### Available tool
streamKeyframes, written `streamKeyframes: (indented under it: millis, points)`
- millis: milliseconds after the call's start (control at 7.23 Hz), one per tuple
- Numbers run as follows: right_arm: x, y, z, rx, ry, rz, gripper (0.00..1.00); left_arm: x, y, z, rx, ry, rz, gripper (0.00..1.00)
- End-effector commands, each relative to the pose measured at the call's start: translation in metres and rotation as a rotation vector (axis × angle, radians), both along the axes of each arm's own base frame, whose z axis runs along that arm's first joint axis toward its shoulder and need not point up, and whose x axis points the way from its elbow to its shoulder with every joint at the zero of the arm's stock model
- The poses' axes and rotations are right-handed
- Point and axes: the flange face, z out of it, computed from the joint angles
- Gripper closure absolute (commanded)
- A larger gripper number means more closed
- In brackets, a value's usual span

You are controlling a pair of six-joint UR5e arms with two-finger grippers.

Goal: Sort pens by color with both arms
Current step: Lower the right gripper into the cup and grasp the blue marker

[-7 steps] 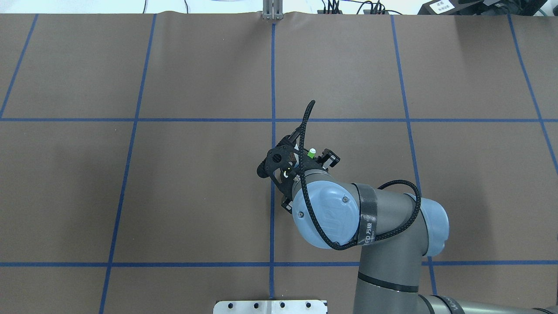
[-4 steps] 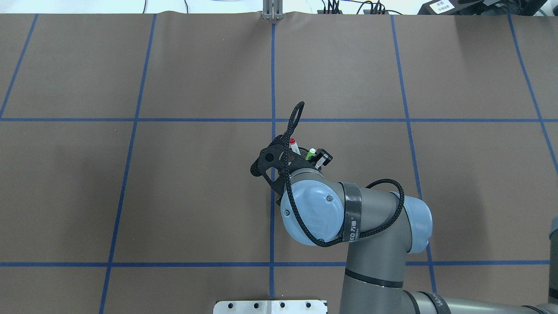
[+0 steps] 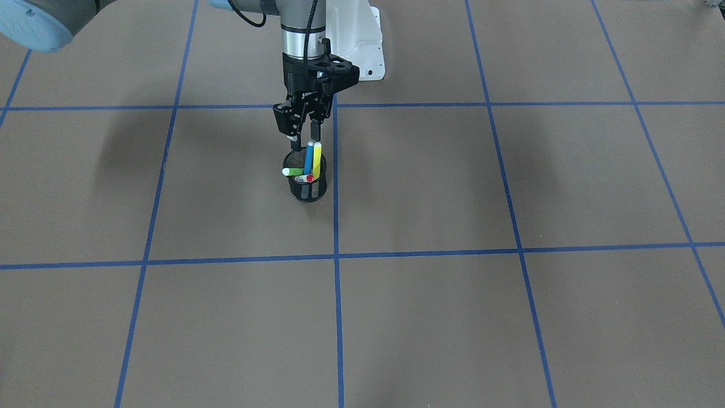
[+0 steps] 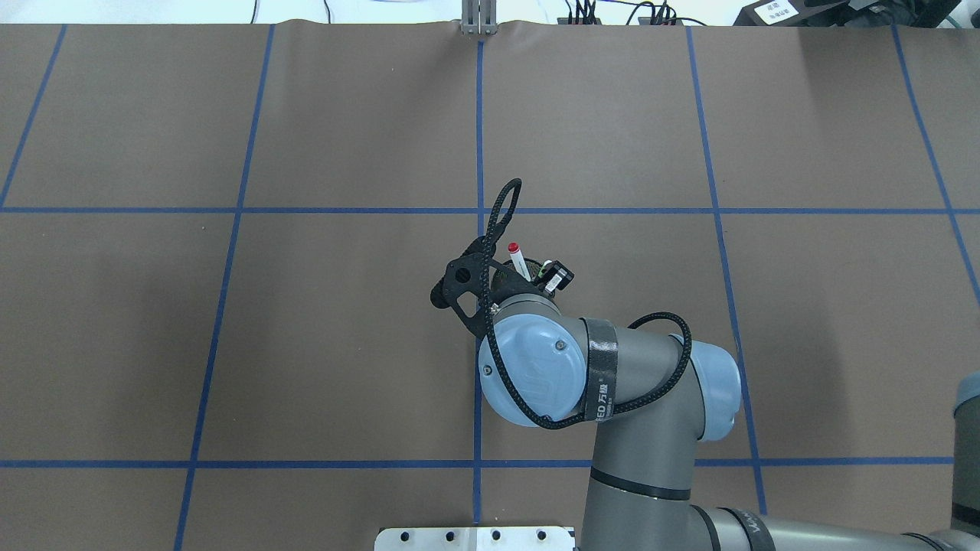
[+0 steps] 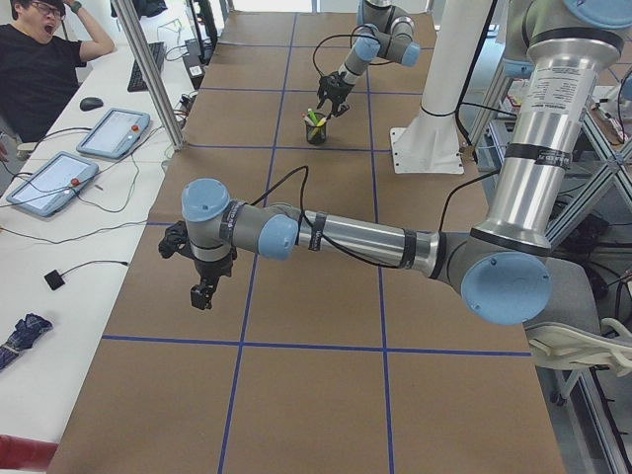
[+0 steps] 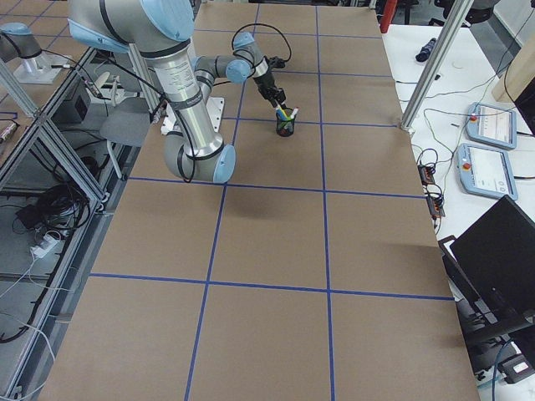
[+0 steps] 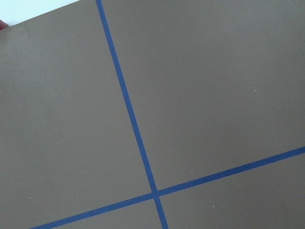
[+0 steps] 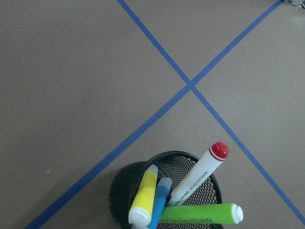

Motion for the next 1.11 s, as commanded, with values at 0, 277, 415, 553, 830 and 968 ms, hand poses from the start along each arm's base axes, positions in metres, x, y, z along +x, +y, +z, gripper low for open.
streamKeyframes:
  millis: [0,277,415,553,830,968]
  points:
    - [-0.004,-0.001,0.004,0.007,0.018,-0.006,0.43,0.000,0.000,0.001,-0.003,0.000,0.000,0.00]
    - [-0.007,-0.004,0.004,0.021,0.033,-0.014,0.43,0.000,0.000,0.001,-0.003,0.000,0.000,0.00]
    - [-0.007,-0.003,-0.003,0.029,0.015,-0.018,0.43,0.000,0.000,0.002,-0.004,0.000,0.000,0.00]
    - [-0.007,-0.003,-0.005,0.032,0.006,-0.020,0.43,0.000,0.000,0.003,-0.007,0.000,0.000,0.00]
    - [-0.007,-0.003,-0.002,0.030,0.010,-0.021,0.43,0.000,-0.002,0.001,-0.004,0.000,0.000,0.00]
    - [-0.008,-0.003,0.000,0.028,0.014,-0.021,0.43,0.000,-0.002,0.001,-0.007,0.001,-0.004,0.00]
